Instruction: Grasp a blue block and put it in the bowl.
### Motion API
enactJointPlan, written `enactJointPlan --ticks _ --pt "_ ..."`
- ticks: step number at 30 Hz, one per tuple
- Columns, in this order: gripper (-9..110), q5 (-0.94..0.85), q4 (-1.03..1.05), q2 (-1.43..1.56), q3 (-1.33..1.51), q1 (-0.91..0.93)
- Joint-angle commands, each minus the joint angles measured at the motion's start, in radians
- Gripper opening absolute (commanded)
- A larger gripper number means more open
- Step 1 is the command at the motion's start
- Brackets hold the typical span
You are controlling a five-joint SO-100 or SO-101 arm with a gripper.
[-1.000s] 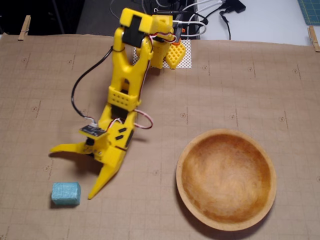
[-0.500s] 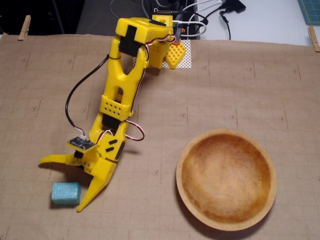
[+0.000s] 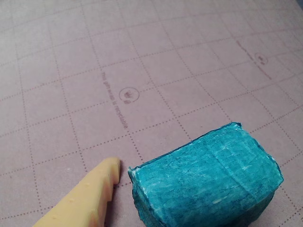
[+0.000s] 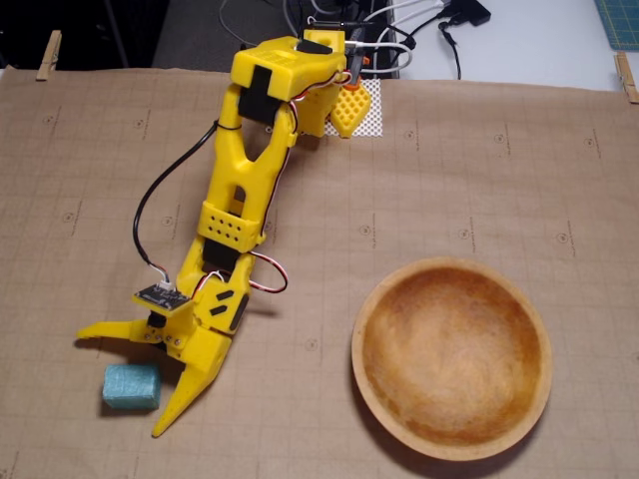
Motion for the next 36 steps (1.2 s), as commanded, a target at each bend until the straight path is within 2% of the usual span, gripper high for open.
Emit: enactJointPlan --ticks 1,18,28,36 --pt "59 0.000 0.002 0.018 -0.034 -0.015" --pt "17 -0.012 0.002 0.026 -0.026 -0.015" --pt "-2 -0.011 -0.008 0.028 -0.020 -0.015" --pt "-3 -0.012 0.000 0.092 -0.006 -0.029"
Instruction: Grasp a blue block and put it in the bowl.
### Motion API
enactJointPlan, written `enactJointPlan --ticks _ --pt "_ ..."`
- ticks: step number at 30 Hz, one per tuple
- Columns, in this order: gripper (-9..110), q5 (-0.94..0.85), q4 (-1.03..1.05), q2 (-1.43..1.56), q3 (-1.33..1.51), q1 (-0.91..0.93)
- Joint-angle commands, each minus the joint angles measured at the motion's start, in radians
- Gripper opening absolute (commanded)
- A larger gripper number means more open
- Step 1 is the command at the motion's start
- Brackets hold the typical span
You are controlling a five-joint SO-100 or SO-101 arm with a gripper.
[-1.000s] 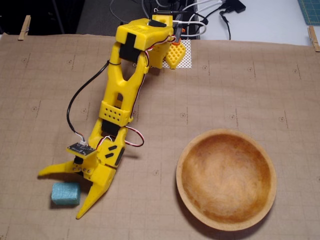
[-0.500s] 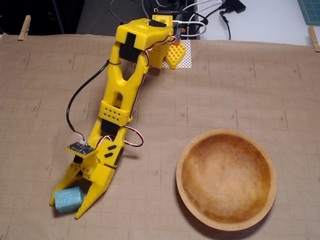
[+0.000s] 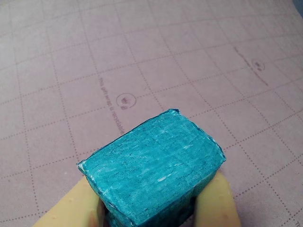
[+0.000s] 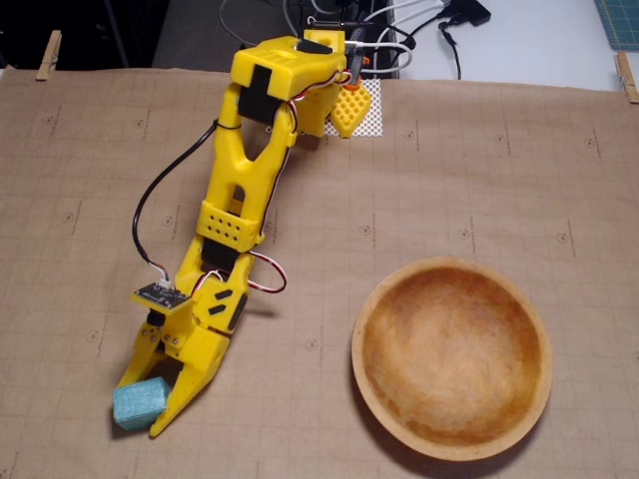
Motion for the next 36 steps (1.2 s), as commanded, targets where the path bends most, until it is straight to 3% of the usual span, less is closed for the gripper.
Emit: enactJointPlan --ticks 1,15,36 --pt "-3 -0.003 0.012 0.106 0.005 -0.034" --pt "-3 -0.002 0.043 0.620 0.348 -0.183" --pt "-3 0.003 0.640 1.502 0.739 -0.451"
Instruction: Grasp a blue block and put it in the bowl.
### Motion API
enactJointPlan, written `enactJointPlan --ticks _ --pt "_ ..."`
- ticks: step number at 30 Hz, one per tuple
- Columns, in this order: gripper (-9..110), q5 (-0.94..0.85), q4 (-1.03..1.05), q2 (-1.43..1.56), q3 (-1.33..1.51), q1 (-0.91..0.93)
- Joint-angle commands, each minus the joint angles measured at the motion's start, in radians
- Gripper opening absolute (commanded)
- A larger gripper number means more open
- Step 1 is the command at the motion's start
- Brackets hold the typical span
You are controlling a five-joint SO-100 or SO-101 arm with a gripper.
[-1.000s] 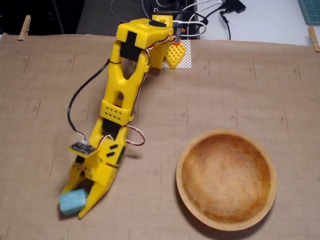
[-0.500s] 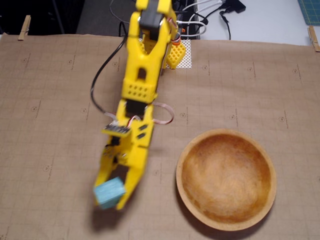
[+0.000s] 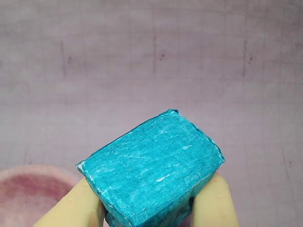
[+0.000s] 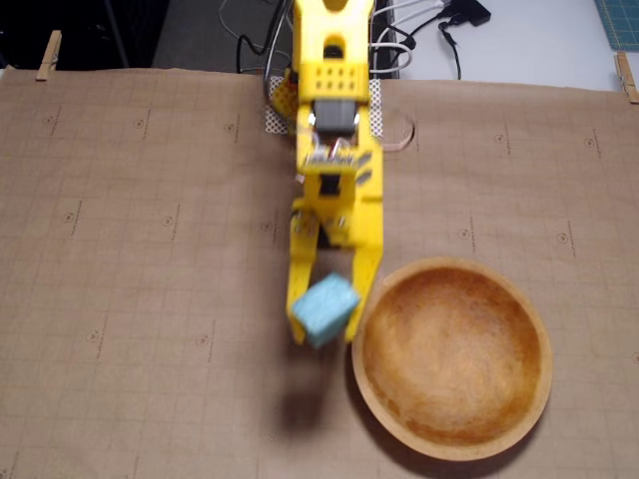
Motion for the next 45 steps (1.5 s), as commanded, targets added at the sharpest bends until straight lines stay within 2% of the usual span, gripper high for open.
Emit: enactJointPlan --ticks 1,9,22,32,45 --pt "-3 -0.008 0.118 0.247 0.018 -0.028" --pt "-3 -0.011 0.232 0.393 0.114 -0.195" --pt "-3 0.003 0.230 0.307 0.161 -0.471" --pt "-3 0.005 0.227 0.006 0.003 -0.476" --pt "-3 0.006 0.227 -0.330 -0.270 -0.380"
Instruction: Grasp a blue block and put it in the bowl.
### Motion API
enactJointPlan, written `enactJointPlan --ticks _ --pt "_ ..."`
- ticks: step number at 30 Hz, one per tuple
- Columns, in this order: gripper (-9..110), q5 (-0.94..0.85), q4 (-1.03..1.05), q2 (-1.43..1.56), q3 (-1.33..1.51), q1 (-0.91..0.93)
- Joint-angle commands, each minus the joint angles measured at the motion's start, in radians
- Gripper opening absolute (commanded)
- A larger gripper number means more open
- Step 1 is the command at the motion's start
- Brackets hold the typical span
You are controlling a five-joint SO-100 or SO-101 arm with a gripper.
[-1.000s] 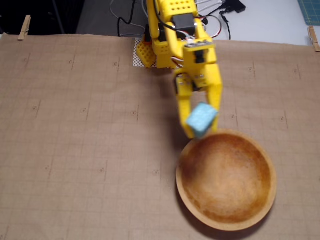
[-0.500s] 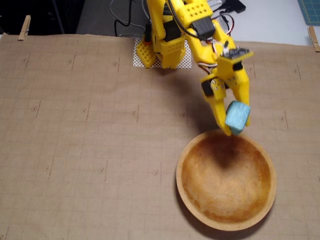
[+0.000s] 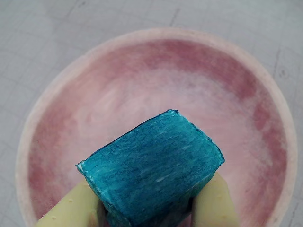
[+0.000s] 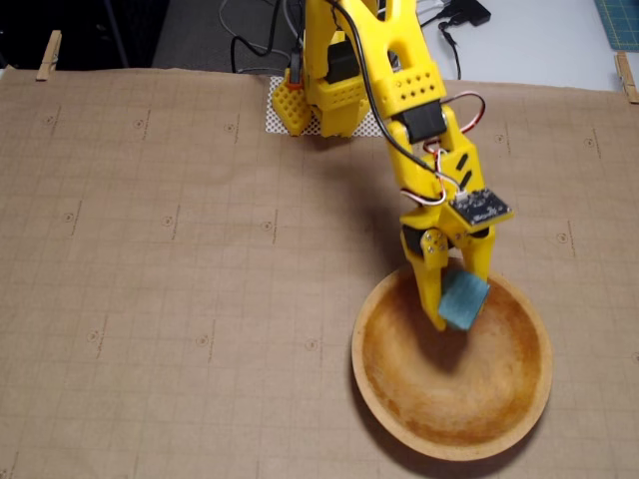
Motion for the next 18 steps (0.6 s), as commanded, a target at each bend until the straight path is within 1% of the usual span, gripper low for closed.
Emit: enactJointPlan --ticks 1,8,18 --pt "-3 0.005 -0.005 -0.025 -0.137 0.011" --pt "-3 0.005 -0.005 -0.143 -0.245 0.049" --pt "-2 0.005 -0.003 -0.351 -0.396 0.038"
